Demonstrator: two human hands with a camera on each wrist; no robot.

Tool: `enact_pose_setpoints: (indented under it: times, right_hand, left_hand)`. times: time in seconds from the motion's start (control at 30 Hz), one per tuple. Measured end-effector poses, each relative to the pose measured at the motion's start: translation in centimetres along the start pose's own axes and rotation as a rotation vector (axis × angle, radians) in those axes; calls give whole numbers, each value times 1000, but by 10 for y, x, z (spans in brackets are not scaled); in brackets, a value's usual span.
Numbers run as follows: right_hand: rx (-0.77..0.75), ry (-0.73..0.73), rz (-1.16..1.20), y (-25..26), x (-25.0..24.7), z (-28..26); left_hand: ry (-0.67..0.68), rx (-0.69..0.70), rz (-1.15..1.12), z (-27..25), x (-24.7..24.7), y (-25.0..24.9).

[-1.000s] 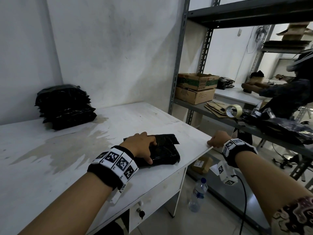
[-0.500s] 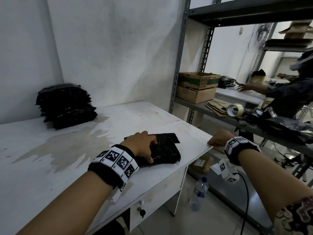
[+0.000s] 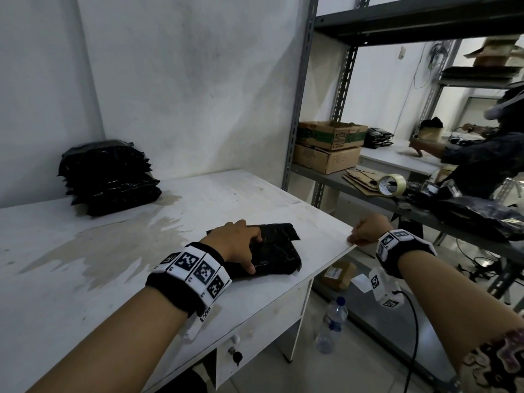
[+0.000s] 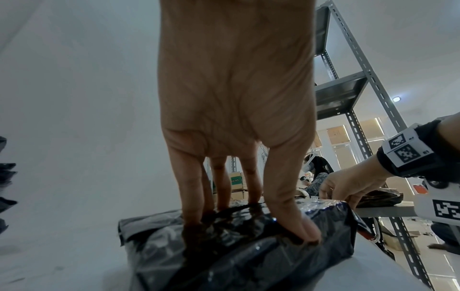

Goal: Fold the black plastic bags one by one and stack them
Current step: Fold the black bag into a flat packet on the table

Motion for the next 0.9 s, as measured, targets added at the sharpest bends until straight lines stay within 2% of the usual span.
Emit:
enact_pose_setpoints:
  times: [0.07, 0.13, 0.23, 0.37, 0.53, 0.9]
  right_hand:
    - [-28, -7, -111, 5, 1, -2]
    - [-140, -15, -241, 14, 6, -6]
    - [-302, 74, -259, 25, 26, -12]
    - [-401, 147, -256, 37, 55, -10]
    - [-442, 200, -298, 56, 81, 3]
    - [-356, 204, -388, 64, 100, 59]
  left_hand:
    - [-2, -1, 0, 0, 0, 0]
    - [-1, -2, 1, 0, 0, 0]
    - [-7, -7, 3, 1, 0, 0]
    - [-7, -14, 7, 5, 0, 1]
    - [-23, -32, 6, 13, 0, 5]
    - [-5, -46, -17, 38, -5, 21]
Point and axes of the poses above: each hand's wrist, its own z-axis towards the middle knuckle, its own x-axis out of the palm, y = z × x, the point moved 5 cm from there along z, towards the middle knuckle, and after that the axes turned 15 degrees about z, right-handed, at the moved point
